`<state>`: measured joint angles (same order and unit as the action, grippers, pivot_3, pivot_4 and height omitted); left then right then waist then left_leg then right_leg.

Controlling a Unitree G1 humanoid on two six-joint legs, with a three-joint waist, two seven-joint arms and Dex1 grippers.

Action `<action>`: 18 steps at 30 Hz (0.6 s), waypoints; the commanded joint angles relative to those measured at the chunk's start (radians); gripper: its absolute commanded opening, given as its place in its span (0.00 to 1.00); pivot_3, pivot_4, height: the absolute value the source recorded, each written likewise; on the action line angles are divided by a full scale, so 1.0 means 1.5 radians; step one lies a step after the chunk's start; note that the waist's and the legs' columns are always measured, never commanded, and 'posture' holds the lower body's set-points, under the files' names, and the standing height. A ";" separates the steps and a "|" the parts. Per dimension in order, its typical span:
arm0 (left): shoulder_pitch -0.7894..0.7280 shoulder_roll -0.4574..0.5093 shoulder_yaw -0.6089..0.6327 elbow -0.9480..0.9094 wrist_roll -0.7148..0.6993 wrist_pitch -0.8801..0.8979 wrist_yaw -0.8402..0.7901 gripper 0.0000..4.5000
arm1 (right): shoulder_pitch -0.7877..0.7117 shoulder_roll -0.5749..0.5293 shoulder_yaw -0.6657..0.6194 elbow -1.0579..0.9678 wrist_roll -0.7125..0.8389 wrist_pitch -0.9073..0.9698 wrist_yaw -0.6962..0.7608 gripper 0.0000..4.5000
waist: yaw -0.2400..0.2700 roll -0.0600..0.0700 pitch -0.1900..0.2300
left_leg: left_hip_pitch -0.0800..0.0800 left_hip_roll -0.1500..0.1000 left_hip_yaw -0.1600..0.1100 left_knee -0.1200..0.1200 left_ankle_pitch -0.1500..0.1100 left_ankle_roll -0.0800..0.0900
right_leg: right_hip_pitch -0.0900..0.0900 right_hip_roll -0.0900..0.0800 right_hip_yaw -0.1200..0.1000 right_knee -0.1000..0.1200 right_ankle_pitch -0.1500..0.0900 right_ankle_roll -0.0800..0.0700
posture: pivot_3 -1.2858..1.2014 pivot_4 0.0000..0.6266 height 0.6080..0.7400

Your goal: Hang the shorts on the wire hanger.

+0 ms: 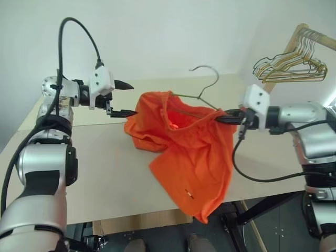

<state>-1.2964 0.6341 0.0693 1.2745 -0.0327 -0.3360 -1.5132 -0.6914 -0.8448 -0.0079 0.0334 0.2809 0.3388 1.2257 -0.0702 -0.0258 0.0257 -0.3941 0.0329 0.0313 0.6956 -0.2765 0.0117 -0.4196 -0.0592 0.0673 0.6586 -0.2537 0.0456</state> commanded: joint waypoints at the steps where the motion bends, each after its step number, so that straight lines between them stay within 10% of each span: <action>1: -0.022 0.002 0.026 -0.016 -0.058 0.085 -0.064 1.00 | -0.031 -0.023 -0.047 0.005 0.065 0.010 0.050 0.00 | -0.002 0.000 0.000 | 0.000 0.000 0.000 0.000 0.000 0.000 | 0.000 0.000 0.000 0.000 0.000 0.000 | 0.50 0.00 1.00; 12: 0.031 -0.015 -0.100 -0.088 -0.143 0.151 -0.067 1.00 | -0.073 -0.024 -0.029 0.032 0.078 0.025 0.071 0.00 | -0.003 0.000 0.000 | 0.001 0.000 0.000 0.000 0.000 0.000 | 0.000 0.000 0.000 0.001 0.000 0.000 | 0.50 0.00 1.00; 18: 0.032 -0.009 -0.122 -0.088 -0.185 0.164 -0.067 0.70 | -0.064 -0.016 -0.023 0.026 0.071 0.020 0.056 0.00 | 0.000 0.000 0.000 | 0.000 0.000 0.000 0.000 0.000 0.000 | 0.000 0.000 0.000 0.001 0.000 0.000 | 0.50 0.00 1.00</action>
<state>-1.2318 0.6024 -0.1063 1.1774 -0.2726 -0.1019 -1.6112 -0.7749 -0.8692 -0.0198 0.0970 0.3770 0.3768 1.3231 -0.0710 -0.0256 0.0256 -0.3934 0.0332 0.0315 0.6956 -0.2765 0.0117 -0.4201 -0.0592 0.0680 0.6607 -0.2537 0.0456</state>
